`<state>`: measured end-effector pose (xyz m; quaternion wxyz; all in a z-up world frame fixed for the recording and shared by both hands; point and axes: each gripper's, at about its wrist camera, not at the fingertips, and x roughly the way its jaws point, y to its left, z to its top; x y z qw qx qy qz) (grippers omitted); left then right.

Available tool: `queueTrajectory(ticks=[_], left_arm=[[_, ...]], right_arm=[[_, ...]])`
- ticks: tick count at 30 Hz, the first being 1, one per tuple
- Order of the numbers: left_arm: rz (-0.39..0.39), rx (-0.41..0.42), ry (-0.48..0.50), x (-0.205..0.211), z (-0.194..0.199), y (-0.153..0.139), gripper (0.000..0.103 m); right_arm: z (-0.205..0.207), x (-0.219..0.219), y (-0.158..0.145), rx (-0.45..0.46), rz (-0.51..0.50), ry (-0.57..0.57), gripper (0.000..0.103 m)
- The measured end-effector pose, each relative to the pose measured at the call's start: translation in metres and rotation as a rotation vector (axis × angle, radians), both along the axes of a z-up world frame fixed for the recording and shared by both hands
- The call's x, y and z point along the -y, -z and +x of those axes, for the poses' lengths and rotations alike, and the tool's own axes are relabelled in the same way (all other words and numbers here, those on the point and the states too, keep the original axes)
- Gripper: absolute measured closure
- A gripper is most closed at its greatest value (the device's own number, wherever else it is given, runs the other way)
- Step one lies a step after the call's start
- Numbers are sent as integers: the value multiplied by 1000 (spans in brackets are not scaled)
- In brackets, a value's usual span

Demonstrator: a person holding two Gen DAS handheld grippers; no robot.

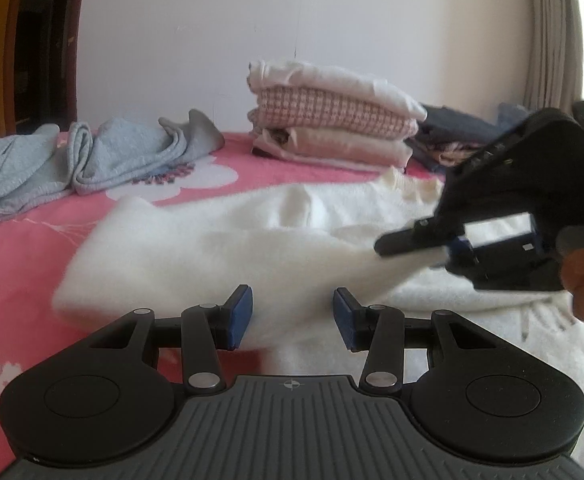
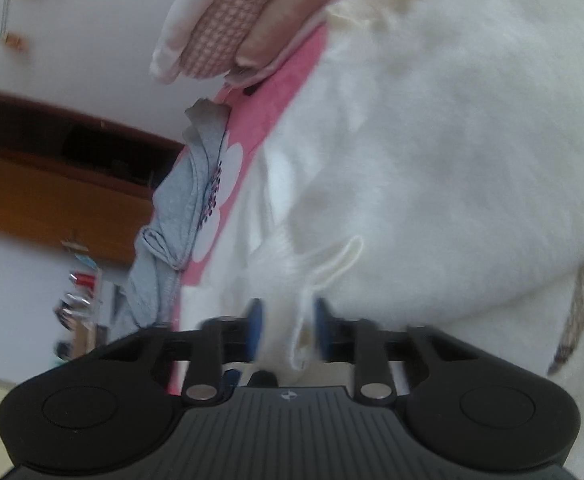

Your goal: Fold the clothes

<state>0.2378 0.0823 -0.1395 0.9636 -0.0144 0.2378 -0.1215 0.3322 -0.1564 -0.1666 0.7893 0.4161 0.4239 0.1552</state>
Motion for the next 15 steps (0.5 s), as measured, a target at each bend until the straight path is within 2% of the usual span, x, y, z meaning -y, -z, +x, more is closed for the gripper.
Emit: queueTrajectory(ticks=[4, 6, 9, 15], left_arm=[[15, 56, 60, 4, -10, -10, 53], [34, 53, 88, 11, -10, -10, 52], [84, 16, 33, 22, -1, -2, 52], [84, -54, -84, 21, 14, 9, 53]], right_arm=[[1, -6, -32, 128, -129, -7, 98], [3, -2, -52, 205, -203, 12, 98], [4, 14, -84, 306, -325, 60, 98], [-5, 63, -126, 415, -561, 174, 98]])
